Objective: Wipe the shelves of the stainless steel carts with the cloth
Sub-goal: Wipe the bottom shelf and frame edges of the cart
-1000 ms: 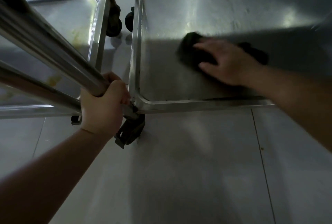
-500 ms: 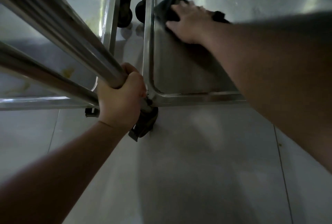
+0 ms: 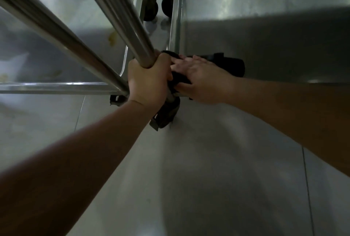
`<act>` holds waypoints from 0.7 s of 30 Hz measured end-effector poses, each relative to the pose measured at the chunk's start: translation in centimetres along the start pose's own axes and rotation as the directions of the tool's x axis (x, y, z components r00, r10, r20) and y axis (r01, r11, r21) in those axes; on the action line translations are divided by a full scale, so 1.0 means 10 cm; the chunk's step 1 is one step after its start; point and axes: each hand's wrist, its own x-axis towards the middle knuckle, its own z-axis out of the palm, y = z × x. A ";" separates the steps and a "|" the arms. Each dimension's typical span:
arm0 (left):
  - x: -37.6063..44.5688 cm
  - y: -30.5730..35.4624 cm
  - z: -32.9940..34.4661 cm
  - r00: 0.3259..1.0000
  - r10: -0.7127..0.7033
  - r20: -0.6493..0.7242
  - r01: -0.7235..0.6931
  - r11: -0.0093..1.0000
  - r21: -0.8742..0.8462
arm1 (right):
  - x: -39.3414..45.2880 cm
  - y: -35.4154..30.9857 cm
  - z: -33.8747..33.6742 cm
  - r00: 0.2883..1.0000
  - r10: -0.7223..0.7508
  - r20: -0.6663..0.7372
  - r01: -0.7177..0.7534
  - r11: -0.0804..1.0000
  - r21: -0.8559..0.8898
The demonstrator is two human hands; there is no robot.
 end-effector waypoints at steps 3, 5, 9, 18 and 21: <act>-0.04 0.01 0.01 0.997 -0.038 -0.060 0.041 0.998 0.045 | -0.14 0.04 0.02 1.000 0.013 -0.020 -0.014 0.999 -0.030; -0.08 0.03 0.02 0.993 -0.057 -0.106 0.071 0.989 0.132 | -0.29 0.14 0.00 1.000 0.001 -0.014 -0.002 0.998 -0.069; -0.26 -0.08 0.01 0.914 -0.255 -0.317 0.363 0.863 0.352 | -0.65 0.42 -0.19 0.999 0.038 0.029 -0.035 0.996 -0.086; -1.01 -0.10 0.88 0.844 -0.535 -0.035 0.424 0.627 0.654 | -1.53 1.21 -0.51 0.992 0.118 0.037 -0.114 0.989 -0.090; -0.99 0.00 1.32 0.933 -0.332 0.141 0.117 0.649 0.751 | -1.81 1.44 -0.58 0.989 0.146 -0.001 -0.146 0.985 -0.091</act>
